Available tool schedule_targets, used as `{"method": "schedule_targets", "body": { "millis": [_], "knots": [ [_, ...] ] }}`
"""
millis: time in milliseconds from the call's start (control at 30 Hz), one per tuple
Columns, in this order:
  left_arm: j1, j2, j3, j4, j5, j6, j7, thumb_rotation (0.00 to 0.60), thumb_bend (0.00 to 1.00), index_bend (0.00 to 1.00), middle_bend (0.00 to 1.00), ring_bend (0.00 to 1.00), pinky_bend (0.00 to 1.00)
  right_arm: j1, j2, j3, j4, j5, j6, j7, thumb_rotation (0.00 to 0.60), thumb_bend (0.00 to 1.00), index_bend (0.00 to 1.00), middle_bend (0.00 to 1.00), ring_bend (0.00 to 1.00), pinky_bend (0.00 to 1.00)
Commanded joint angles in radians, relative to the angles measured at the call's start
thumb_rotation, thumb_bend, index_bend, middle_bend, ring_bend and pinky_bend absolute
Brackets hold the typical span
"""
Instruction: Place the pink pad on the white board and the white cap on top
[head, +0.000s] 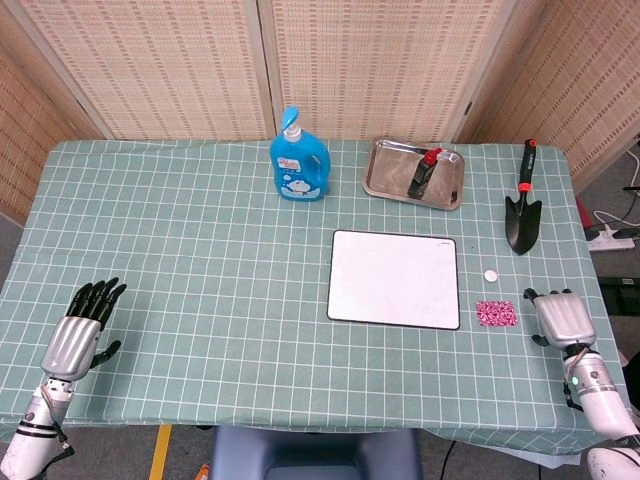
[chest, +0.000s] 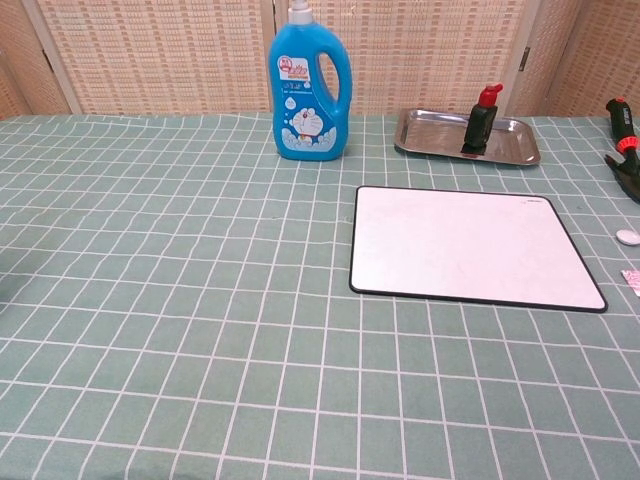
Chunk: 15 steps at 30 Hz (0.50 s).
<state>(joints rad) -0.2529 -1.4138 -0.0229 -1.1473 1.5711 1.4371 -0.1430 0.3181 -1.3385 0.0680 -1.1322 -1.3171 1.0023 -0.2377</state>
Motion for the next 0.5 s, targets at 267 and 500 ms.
{"method": "schedule_targets", "body": {
  "millis": [267, 500],
  "knots": [
    [-0.002, 0.003, -0.001, 0.001, -0.006, -0.007, -0.014, 0.600, 0.18, 0.00, 0.00, 0.00, 0.00, 0.049, -0.006, 0.022, -0.031, 0.103, -0.104, -0.061, 0.600, 0.00, 0.45, 0.58, 0.49, 0.44],
    [-0.004, 0.004, 0.001, 0.003, -0.003, -0.011, -0.023, 0.600, 0.18, 0.00, 0.00, 0.00, 0.00, 0.061, -0.003, 0.029, -0.047, 0.134, -0.111, -0.077, 0.600, 0.00, 0.47, 0.62, 0.52, 0.44]
  ]
}}
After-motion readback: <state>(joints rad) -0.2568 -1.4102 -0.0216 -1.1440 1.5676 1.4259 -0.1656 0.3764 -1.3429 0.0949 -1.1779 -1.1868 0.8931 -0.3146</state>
